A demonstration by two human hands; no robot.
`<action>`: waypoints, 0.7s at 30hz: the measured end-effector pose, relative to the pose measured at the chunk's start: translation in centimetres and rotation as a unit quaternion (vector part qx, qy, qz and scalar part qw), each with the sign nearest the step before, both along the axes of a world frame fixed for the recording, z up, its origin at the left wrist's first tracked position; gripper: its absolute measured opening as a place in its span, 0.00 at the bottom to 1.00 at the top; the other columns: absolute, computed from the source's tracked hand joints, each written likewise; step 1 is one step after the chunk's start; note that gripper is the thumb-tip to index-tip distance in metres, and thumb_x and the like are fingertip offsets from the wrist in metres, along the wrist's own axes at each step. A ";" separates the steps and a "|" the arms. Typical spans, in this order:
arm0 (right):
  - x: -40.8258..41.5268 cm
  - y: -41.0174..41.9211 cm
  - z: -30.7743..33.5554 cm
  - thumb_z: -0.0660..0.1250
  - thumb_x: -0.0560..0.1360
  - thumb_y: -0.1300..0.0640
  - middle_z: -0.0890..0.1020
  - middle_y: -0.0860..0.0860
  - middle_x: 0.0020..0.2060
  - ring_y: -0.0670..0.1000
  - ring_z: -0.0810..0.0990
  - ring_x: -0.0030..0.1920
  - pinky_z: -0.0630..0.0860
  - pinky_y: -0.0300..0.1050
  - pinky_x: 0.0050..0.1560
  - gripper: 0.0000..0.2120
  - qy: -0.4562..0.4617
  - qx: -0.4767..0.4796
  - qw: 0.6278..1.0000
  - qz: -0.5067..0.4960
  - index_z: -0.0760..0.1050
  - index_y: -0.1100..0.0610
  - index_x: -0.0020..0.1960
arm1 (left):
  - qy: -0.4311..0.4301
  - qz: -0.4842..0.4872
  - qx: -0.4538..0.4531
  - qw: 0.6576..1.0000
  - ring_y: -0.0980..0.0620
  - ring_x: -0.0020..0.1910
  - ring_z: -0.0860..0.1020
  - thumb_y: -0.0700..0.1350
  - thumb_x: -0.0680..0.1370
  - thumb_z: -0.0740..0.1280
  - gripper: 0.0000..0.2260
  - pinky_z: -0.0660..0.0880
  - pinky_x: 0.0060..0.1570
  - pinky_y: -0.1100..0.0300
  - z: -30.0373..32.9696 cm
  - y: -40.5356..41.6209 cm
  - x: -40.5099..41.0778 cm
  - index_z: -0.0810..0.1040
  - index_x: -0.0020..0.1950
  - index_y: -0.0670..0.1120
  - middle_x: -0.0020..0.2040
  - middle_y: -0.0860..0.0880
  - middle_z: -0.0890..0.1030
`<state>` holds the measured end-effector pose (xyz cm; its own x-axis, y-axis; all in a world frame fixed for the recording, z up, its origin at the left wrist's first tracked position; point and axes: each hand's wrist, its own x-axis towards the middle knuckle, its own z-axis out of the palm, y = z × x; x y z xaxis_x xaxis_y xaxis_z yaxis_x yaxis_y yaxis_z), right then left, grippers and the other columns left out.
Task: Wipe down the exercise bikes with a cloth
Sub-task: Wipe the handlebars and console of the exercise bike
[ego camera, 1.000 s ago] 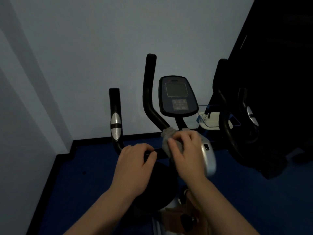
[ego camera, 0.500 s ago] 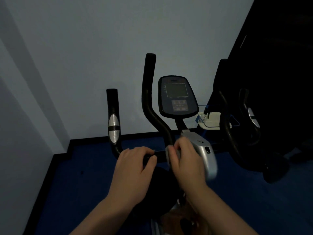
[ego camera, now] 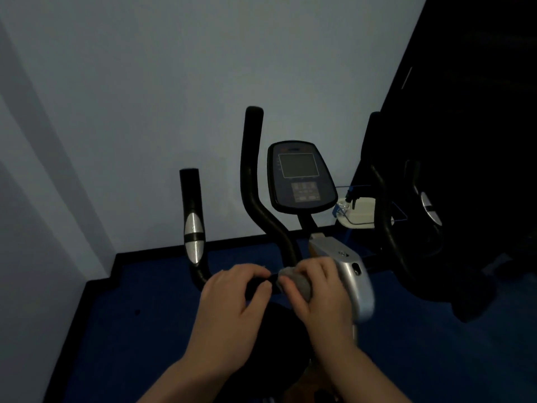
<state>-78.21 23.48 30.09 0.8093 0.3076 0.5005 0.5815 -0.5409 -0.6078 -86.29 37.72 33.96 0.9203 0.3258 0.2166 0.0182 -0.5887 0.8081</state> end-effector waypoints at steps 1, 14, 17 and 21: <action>0.8 0.6 0.5 0.68 0.73 0.45 0.70 0.41 0.43 0.41 0.72 0.40 0.68 0.38 0.35 0.09 -0.011 -0.012 1.000 0.001 0.68 0.45 0.43 | -0.005 -0.001 0.001 1.000 0.62 0.53 0.74 0.56 0.76 0.59 0.10 0.72 0.58 0.53 0.1 0.2 0.1 0.77 0.54 0.60 0.49 0.64 0.77; -3.1 -1.1 -2.1 0.65 0.74 0.41 0.74 0.44 0.39 0.44 0.76 0.40 0.71 0.35 0.36 0.10 0.083 0.081 0.993 -0.035 0.68 0.43 0.40 | -0.045 -0.001 0.006 0.999 0.60 0.47 0.77 0.48 0.78 0.63 0.07 0.74 0.51 0.56 -1.2 2.4 1.9 0.80 0.53 0.55 0.47 0.61 0.80; 0.4 0.4 0.8 0.65 0.76 0.47 0.72 0.43 0.37 0.40 0.73 0.40 0.67 0.35 0.36 0.10 0.044 0.024 0.998 -0.029 0.68 0.51 0.41 | -0.036 -0.003 0.023 0.999 0.58 0.38 0.75 0.48 0.78 0.63 0.08 0.74 0.49 0.50 -1.3 2.3 1.9 0.80 0.52 0.54 0.43 0.59 0.80; 0.5 0.7 0.7 0.65 0.77 0.48 0.73 0.43 0.38 0.40 0.73 0.39 0.67 0.34 0.36 0.09 0.069 0.076 0.993 -0.060 0.69 0.50 0.42 | -0.006 -0.005 0.027 1.000 0.51 0.43 0.77 0.49 0.78 0.61 0.08 0.73 0.52 0.45 -1.4 2.2 2.0 0.80 0.51 0.55 0.42 0.59 0.80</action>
